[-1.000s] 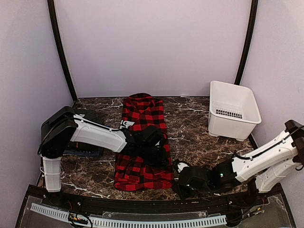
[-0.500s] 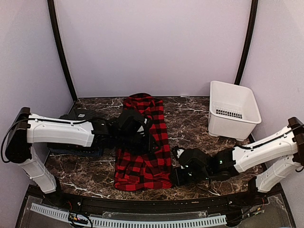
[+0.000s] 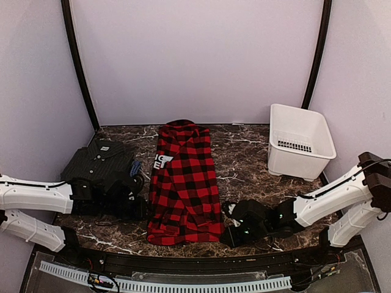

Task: Fold and stack the long sleeve shirts
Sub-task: Smooth out the rectangle-folded shirt at the center of the board.

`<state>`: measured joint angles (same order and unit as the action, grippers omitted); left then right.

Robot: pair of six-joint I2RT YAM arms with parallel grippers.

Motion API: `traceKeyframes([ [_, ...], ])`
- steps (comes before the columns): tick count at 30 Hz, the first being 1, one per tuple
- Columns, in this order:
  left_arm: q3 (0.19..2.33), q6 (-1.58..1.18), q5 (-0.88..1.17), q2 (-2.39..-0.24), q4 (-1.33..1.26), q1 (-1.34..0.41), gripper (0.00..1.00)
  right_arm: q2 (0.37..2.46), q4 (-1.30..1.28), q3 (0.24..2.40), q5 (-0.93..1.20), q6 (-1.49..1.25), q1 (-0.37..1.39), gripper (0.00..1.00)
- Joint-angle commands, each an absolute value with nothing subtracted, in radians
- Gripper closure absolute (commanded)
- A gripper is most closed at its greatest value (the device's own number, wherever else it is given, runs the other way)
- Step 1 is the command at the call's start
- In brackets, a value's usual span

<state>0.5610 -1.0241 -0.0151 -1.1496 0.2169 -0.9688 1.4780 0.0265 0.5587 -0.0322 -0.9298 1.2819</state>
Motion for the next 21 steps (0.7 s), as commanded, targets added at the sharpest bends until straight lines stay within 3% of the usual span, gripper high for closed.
traceKeyframes([
  [1, 0.471, -1.084, 0.014, -1.062, 0.262, -0.935, 0.75, 1.454, 0.036, 0.559, -0.005, -0.948, 1.285, 0.86],
  [11, 0.310, -1.112, 0.119, -0.912, 0.229, -0.887, 0.71, 1.392, -0.022, 0.634, -0.018, -0.935, 1.240, 0.76],
  [21, 0.272, -1.139, 0.199, -0.951, 0.149, -0.882, 0.73, 1.444, 0.008, 0.699, 0.035, -0.903, 1.175, 0.73],
])
